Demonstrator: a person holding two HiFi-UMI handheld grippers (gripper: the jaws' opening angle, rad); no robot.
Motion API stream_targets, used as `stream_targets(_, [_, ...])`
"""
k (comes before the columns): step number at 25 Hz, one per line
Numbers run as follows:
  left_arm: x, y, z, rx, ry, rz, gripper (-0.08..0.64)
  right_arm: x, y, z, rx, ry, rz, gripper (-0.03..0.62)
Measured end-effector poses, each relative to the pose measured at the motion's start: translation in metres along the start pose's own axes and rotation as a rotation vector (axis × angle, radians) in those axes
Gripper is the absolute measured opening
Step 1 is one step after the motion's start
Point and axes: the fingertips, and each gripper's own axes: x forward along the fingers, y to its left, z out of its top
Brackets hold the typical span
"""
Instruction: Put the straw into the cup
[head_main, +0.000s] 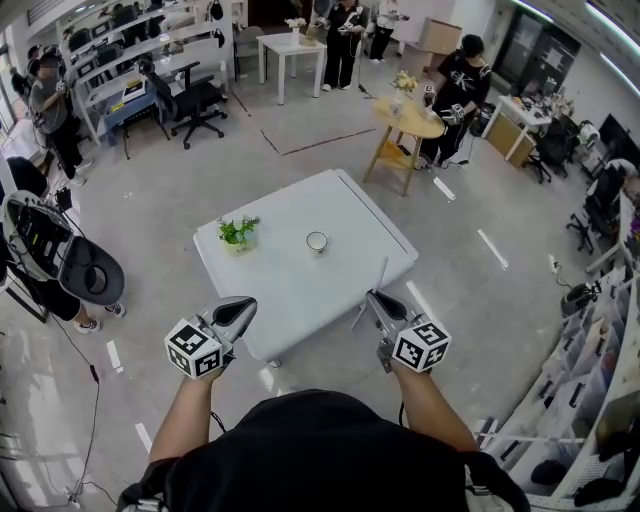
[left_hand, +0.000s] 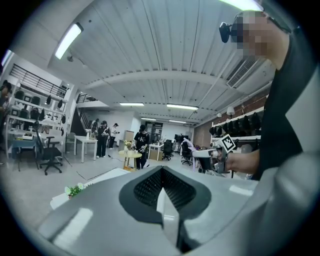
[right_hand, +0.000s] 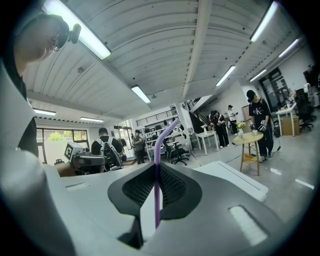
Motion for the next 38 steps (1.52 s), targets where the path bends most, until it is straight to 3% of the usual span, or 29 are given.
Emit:
stream_targets(22, [-0.034,0.045,0.006,0.008,-0.004,-0.023,0.000,0.043,0.032,0.009,-0.016,-0.021,-0.012,0.049])
stream_targets(38, [-0.036,0.046,-0.002,-0.003,0.014,-0.051,0.000,0.040,0.026,0.008,-0.004,-0.037,-0.054,0.049])
